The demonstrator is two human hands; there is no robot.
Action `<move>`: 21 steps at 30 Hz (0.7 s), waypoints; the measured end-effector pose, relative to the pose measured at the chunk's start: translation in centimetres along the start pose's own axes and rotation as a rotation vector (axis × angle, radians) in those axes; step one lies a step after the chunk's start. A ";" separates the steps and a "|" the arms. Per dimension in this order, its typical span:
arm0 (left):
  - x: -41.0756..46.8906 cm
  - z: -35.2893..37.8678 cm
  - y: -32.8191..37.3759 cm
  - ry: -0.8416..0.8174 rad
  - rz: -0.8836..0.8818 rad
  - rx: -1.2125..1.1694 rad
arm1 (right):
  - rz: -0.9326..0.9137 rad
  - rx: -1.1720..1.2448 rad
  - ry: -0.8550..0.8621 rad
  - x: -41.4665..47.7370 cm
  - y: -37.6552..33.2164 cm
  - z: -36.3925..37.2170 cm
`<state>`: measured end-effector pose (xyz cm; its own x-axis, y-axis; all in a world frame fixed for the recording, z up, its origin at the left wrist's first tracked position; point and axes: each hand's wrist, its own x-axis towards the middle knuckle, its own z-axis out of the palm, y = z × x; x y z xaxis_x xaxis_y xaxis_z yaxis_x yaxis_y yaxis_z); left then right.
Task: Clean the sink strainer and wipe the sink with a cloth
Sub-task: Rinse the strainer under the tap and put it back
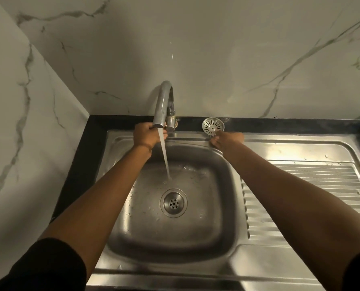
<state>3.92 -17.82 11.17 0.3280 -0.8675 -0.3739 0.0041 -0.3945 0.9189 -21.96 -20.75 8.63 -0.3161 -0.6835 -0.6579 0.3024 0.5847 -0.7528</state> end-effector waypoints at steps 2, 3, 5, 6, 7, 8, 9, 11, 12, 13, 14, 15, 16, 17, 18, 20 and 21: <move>0.0 -0.3 -0.2 -0.025 0.011 0.011 | -0.001 -0.058 0.036 0.1 0.0 -0.2; -0.2 -0.6 -0.3 -0.032 0.016 0.016 | -0.025 -0.126 0.054 0.1 0.1 -0.3; -0.7 -1.2 -1.0 -0.054 0.015 0.032 | -0.098 -0.259 0.084 -0.4 0.8 -0.5; -1.1 -1.6 -1.4 -0.074 0.013 0.039 | -0.132 -0.306 0.088 -0.9 1.2 -0.5; -1.6 -2.0 -1.9 -0.094 0.011 0.043 | -0.154 -0.333 0.076 -1.6 1.8 -0.4; -2.2 -2.3 -2.3 -0.113 0.002 0.041 | -0.171 -0.340 0.050 -2.4 2.5 -0.2; -2.7 -2.5 -2.8 -0.129 -0.012 0.036 | -0.183 -0.346 0.016 -3.4 3.2 0.0; -3.5 -2.8 -3.7 -0.141 -0.047 0.046 | -0.217 -0.396 -0.063 -5.2 4.8 0.8; -3.8 -2.8 -4.1 -0.146 -0.071 0.057 | -0.233 -0.431 -0.106 -6.0 5.5 1.2; -3.9 -3.0 -4.5 -0.152 -0.102 0.064 | -0.248 -0.465 -0.143 -6.8 6.1 1.6; -4.1 -3.1 -4.8 -0.165 -0.144 0.067 | -0.264 -0.499 -0.170 -7.6 6.6 2.1; -4.3 -3.4 -5.0 -0.187 -0.186 0.072 | -0.286 -0.539 -0.186 -8.3 6.9 2.5; -4.6 -3.6 -5.2 -0.222 -0.219 0.082 | -0.315 -0.585 -0.196 -9.0 7.1 3.0; -4.8 -3.7 -5.3 -0.268 -0.239 0.096 | -0.350 -0.633 -0.204 -9.6 7.2 3.4; -5.0 -3.9 -5.4 -0.314 -0.248 0.114 | -0.387 -0.674 -0.213 -10.2 7.2 3.7; -5.4 -3.9 -5.6 -0.359 -0.251 0.133 | -0.453 -0.735 -0.234 -11.1 7.3 4.1; -5.5 -3.9 -5.7 -0.359 -0.255 0.128 | -0.486 -0.766 -0.243 -11.4 7.3 4.1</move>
<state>5.78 -9.61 8.51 -0.0168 -0.7792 -0.6266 -0.0820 -0.6235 0.7775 -12.42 -10.49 10.76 -0.0298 -0.9502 -0.3102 -0.5148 0.2806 -0.8101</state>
